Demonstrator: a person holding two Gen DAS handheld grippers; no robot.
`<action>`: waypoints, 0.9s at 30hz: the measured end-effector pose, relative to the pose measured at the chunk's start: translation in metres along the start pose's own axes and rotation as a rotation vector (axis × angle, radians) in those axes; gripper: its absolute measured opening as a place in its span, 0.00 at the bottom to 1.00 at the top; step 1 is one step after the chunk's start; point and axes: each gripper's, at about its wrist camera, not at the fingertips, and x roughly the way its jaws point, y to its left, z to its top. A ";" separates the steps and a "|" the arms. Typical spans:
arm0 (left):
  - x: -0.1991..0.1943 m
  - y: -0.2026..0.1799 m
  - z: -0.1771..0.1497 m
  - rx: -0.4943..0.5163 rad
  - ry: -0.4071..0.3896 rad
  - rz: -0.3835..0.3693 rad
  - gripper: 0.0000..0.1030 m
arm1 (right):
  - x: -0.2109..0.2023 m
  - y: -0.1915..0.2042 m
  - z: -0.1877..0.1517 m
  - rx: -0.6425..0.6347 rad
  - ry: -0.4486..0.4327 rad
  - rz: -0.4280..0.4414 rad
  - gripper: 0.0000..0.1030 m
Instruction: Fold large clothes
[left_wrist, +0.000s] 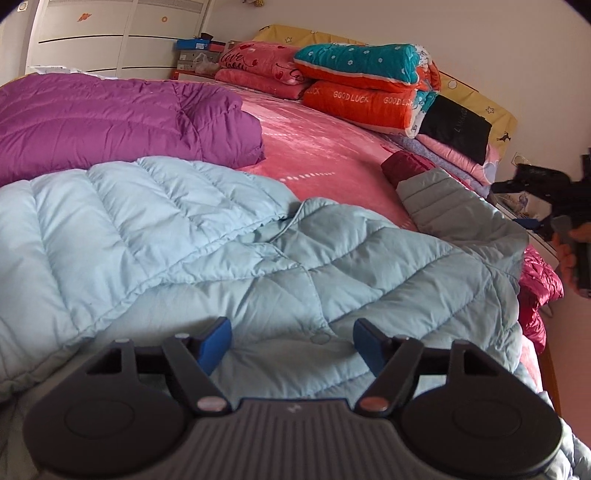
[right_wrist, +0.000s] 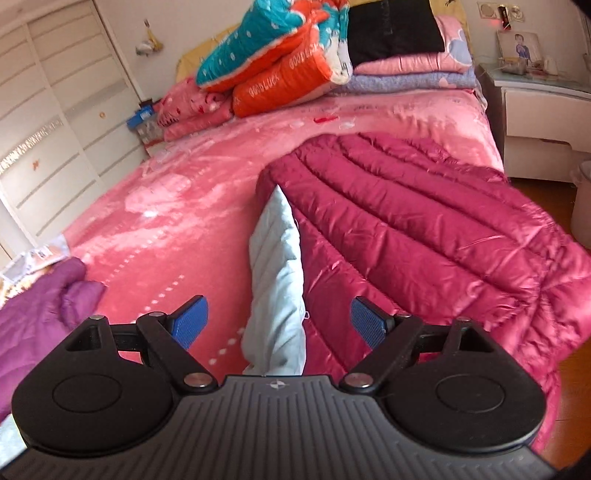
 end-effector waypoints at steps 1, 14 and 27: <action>0.002 0.000 0.000 0.001 0.002 -0.002 0.72 | 0.008 0.000 -0.001 -0.002 0.010 -0.008 1.00; 0.010 0.000 -0.005 0.040 0.011 -0.037 0.77 | 0.051 0.045 -0.025 -0.149 0.074 -0.116 0.23; 0.005 -0.001 -0.007 0.038 0.010 -0.063 0.78 | -0.082 0.013 -0.010 0.031 -0.449 -0.262 0.09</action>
